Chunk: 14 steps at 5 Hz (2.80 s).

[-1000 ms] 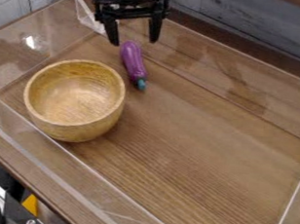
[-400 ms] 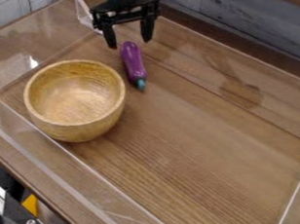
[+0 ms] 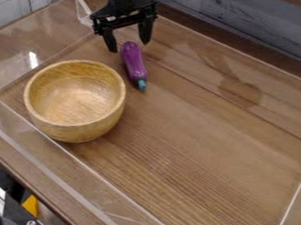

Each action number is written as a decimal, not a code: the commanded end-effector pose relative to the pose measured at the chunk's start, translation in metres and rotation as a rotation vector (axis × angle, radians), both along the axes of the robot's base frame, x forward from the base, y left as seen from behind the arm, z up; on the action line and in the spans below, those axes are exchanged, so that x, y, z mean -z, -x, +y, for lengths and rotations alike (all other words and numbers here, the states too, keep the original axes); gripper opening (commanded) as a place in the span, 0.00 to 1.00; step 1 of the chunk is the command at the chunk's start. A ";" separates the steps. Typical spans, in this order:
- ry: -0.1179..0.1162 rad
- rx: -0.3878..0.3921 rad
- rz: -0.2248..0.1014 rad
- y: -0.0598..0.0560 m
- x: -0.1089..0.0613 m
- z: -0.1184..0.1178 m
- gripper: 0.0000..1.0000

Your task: Put the purple eggplant in the brown bowl

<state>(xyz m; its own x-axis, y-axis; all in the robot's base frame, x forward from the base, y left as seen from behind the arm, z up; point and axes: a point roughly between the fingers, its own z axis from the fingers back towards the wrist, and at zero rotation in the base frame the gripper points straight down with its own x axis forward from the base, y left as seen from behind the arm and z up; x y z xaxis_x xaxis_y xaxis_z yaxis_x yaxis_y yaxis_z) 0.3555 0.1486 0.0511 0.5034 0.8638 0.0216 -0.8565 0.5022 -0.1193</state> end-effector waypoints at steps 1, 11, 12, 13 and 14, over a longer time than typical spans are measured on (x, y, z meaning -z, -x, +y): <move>-0.019 -0.035 -0.067 -0.009 -0.019 0.008 1.00; -0.059 -0.185 -0.094 -0.023 0.010 0.015 1.00; -0.063 -0.185 -0.088 -0.024 0.011 0.008 1.00; -0.067 -0.184 -0.081 -0.025 0.012 0.001 1.00; -0.071 -0.183 -0.073 -0.026 0.012 -0.007 1.00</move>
<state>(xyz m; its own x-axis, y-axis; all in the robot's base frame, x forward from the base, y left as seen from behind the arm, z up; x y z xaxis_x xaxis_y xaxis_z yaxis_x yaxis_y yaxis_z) 0.3671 0.1568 0.0238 0.2905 0.9533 0.0824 -0.9477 0.2986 -0.1127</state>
